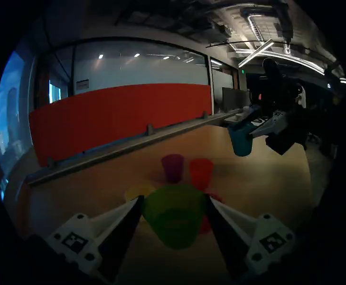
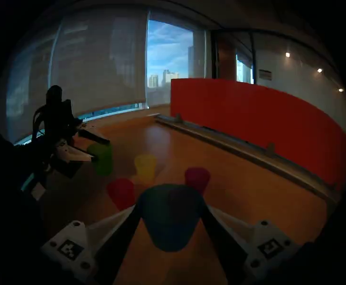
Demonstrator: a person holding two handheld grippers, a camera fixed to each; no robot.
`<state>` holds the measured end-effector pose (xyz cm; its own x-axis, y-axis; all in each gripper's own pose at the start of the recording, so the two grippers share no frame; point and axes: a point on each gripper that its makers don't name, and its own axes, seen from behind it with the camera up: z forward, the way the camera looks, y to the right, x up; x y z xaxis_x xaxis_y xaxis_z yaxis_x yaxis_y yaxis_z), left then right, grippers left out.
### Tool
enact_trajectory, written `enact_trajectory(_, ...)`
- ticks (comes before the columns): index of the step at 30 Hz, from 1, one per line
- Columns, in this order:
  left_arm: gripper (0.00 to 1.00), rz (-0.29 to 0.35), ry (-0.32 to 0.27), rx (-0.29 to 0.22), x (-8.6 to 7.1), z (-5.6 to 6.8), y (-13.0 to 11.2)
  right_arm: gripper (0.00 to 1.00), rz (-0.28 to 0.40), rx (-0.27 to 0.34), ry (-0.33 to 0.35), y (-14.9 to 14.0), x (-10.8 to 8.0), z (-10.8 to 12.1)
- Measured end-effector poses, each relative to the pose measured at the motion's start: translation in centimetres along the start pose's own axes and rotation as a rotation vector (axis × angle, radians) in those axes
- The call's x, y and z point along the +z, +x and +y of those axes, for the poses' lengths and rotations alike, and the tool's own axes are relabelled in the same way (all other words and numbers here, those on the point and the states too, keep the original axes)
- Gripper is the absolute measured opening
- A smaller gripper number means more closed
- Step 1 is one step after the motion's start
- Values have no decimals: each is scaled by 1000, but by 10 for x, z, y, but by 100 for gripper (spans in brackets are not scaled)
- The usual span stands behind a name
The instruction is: Pour water
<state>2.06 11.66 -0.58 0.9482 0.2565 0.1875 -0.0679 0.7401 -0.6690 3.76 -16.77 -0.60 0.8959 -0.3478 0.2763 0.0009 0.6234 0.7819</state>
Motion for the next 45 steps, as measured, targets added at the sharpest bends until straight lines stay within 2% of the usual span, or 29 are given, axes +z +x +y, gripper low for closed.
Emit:
enact_trajectory(12,90,-101,-31,-2,8,3,-31,93,-49,1,-7,-25,7,5)
enact_trajectory(26,90,-179,-38,45,18,4,-54,93,-97,0,-1,-51,14,7)
enact_trajectory(38,90,-228,-32,76,23,0,-74,93,-134,5,-2,-73,20,9)
enact_trajectory(45,90,-232,-31,78,25,1,-79,93,-152,3,-7,-83,21,9)
